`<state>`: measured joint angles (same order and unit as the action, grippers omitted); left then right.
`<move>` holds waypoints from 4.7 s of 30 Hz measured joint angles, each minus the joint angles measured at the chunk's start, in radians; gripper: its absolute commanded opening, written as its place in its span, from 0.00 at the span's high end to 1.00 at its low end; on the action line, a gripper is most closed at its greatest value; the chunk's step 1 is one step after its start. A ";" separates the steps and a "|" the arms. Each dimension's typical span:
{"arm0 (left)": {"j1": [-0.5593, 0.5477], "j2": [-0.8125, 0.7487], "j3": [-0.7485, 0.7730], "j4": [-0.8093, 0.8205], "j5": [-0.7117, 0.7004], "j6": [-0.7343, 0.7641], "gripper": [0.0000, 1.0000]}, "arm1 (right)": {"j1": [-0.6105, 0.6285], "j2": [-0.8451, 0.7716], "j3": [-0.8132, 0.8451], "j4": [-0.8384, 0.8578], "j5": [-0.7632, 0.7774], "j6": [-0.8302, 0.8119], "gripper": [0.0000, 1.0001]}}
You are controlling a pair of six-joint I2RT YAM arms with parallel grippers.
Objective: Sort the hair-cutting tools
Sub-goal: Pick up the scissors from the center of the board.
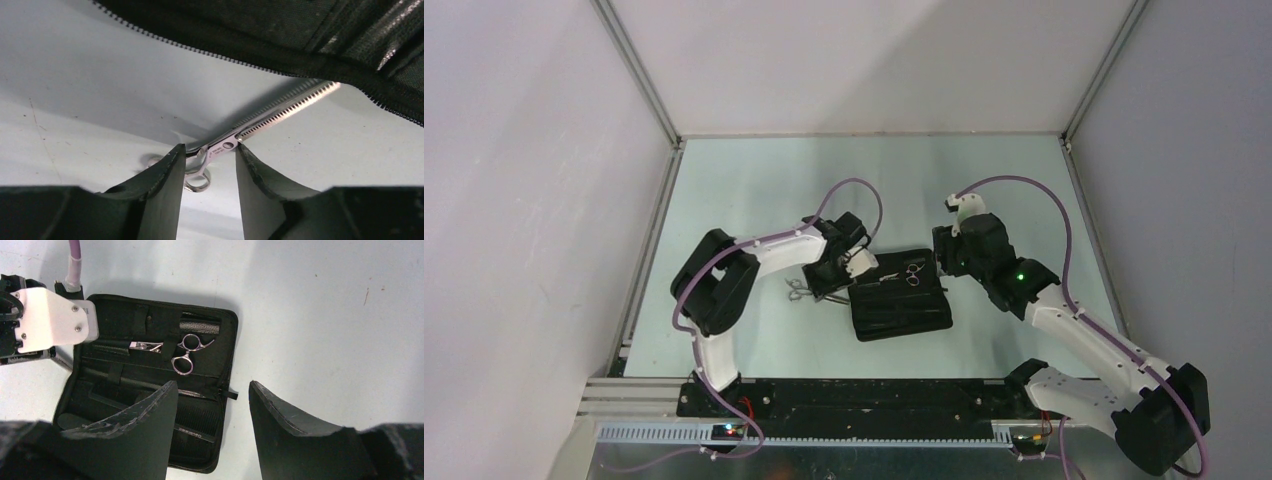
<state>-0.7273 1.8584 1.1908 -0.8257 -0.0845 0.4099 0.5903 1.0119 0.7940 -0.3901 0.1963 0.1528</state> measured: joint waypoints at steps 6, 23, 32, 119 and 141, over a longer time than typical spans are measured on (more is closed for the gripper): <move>0.101 0.016 0.026 -0.003 0.091 -0.064 0.73 | 0.004 0.003 0.000 0.000 0.002 -0.001 0.41; 0.215 0.034 0.063 0.092 0.132 -0.324 1.00 | 0.023 0.019 0.000 0.000 0.009 -0.014 0.41; 0.225 -0.068 -0.032 0.185 0.187 -0.434 1.00 | 0.040 0.019 -0.001 0.004 -0.023 -0.007 0.41; -0.513 -0.634 -0.312 0.919 -0.509 -0.030 0.21 | -0.127 -0.110 -0.009 0.217 -0.233 0.953 1.00; -0.547 -0.481 -0.309 1.059 -0.624 0.087 0.89 | -0.127 -0.161 -0.009 0.124 -0.219 1.128 0.96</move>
<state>-1.2743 1.3773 0.8818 0.2333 -0.7086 0.4965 0.4637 0.8505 0.7853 -0.2657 -0.0227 1.2812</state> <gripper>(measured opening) 0.235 0.021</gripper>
